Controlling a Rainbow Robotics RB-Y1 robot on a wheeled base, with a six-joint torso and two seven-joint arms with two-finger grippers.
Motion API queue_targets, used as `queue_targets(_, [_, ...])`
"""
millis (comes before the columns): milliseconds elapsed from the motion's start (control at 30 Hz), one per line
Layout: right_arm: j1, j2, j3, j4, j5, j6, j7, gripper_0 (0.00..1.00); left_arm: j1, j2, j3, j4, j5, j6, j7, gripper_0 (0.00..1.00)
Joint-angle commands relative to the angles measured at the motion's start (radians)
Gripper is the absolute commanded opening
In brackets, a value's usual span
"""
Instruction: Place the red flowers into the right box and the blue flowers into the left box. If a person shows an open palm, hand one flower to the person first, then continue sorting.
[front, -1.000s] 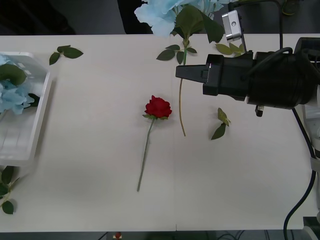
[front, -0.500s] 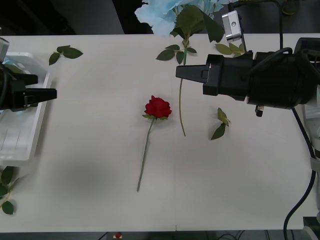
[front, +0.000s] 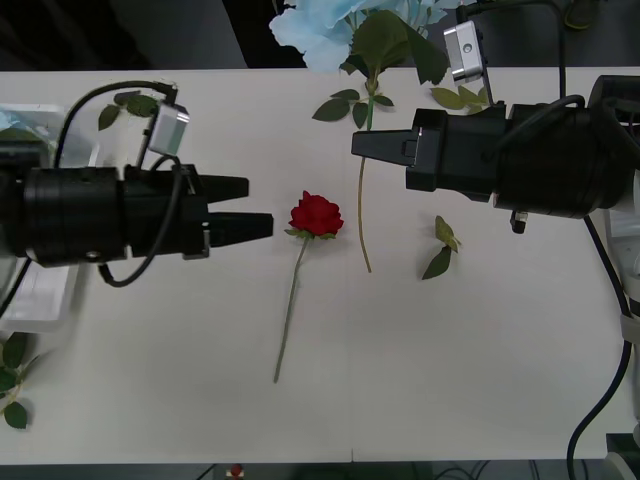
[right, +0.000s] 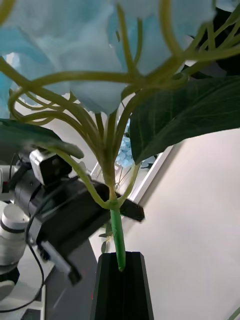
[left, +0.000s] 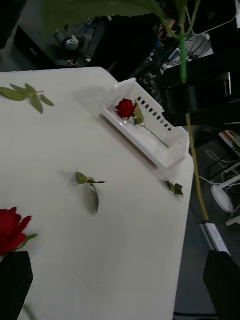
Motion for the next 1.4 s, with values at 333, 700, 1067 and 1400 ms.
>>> queue_targets(333, [-0.015, -0.021, -0.013, -0.016, -0.010, -0.004, 0.017, 0.00, 0.015, -0.220, -0.221, -0.044, -0.076, -0.125, -0.069, 1.00])
queue_targets(700, [-0.015, -0.021, -0.013, -0.016, -0.010, -0.004, 0.017, 0.00, 0.018, -0.322, -0.238, -0.042, -0.203, -0.139, -0.059, 0.00])
queue_targets(1067, [-0.015, -0.021, -0.013, -0.016, -0.010, -0.004, 0.017, 0.00, 0.024, -0.323, -0.238, -0.042, -0.208, -0.142, -0.043, 0.00])
queue_targets(1400, [-0.015, -0.021, -0.013, -0.016, -0.010, -0.004, 0.017, 0.83, 0.022, -0.323, -0.219, -0.044, -0.216, -0.137, -0.019, 0.00])
